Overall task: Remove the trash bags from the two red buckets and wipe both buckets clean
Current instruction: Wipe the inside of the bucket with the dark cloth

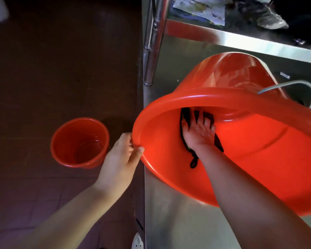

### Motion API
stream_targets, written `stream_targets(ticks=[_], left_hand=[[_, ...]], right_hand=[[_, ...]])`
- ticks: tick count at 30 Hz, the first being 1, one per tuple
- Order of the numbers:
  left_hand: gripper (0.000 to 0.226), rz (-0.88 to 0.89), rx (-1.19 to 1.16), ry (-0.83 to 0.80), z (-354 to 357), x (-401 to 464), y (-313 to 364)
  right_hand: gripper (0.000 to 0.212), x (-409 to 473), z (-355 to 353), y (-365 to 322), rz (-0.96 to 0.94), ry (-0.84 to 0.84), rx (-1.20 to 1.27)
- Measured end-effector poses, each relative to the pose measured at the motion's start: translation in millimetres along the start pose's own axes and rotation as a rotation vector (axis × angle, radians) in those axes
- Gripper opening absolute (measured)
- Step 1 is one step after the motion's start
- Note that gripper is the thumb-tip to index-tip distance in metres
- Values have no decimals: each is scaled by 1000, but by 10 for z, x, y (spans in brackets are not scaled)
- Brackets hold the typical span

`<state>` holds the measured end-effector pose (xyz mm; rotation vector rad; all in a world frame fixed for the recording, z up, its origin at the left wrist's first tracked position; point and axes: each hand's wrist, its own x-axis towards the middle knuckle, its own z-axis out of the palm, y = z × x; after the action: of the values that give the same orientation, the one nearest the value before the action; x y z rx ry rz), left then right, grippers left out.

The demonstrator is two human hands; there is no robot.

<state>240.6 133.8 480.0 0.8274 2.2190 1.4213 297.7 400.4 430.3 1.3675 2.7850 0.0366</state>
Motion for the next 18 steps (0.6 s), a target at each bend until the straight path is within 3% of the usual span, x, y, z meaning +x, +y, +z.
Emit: stream_targets(ticks=[3, 7, 14, 18], left_hand=[[20, -155, -8, -129, 222, -69, -106], [20, -230, -74, -105, 327, -90, -130], [19, -231, -145, -119, 322, -116, -64], [20, -119, -50, -72, 278, -94, -3]], right_hand=[[61, -12, 12, -33, 12, -58, 14], [62, -393, -15, -139, -22, -35, 51], [66, -1670, -148, -427, -153, 8, 79], [67, -1629, -205, -417, -119, -35, 139]])
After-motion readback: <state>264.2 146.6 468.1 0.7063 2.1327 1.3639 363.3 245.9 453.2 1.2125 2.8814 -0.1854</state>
